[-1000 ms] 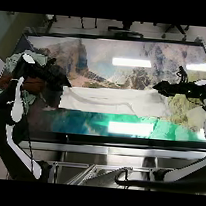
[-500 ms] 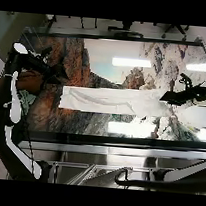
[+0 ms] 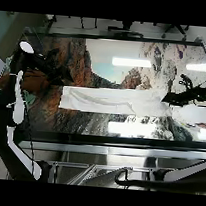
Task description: Fold the shirts.
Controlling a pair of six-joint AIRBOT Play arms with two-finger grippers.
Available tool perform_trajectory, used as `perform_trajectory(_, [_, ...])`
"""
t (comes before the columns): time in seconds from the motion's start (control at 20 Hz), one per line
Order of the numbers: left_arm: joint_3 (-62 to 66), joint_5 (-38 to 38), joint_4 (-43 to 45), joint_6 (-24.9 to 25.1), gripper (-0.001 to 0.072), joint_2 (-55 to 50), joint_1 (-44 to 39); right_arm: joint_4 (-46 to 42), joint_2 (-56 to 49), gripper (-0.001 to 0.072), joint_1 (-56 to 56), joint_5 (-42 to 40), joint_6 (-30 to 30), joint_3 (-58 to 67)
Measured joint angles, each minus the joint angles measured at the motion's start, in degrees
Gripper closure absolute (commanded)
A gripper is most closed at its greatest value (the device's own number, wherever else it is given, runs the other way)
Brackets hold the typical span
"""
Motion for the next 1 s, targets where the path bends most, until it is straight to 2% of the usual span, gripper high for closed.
perform_trajectory(0.4, [0.0,0.46,0.02,-1.05,0.0003,0.0,-1.2,2.21,-0.26,0.0008,-3.34,2.27,1.33,0.9])
perform_trajectory(0.75, [0.0,3.48,0.04,-1.07,0.0003,0.0,-4.5,13.44,-7.45,0.0008,-5.09,8.37,-0.04,1.11])
perform_trajectory(0.85, [0.0,4.37,0.04,-1.07,0.0004,0.0,-5.81,15.87,-8.76,0.0032,-5.11,9.84,-0.68,1.05])
perform_trajectory(0.9, [0.0,4.81,0.04,-1.07,0.0059,0.0,-6.6,16.87,-9.2,0.0238,-5.11,10.23,-1.11,1.03])
perform_trajectory(0.95, [0.0,5.68,0.07,-1.07,0.0264,-0.04,-7.48,16.98,-9.57,0.0449,-5.03,9.94,-1.51,0.96])
perform_trajectory(1.0, [0.0,6.54,0.04,-1.05,0.0467,-0.24,-8.57,17.86,-9.97,0.0564,-4.94,9.94,-2.08,0.85])
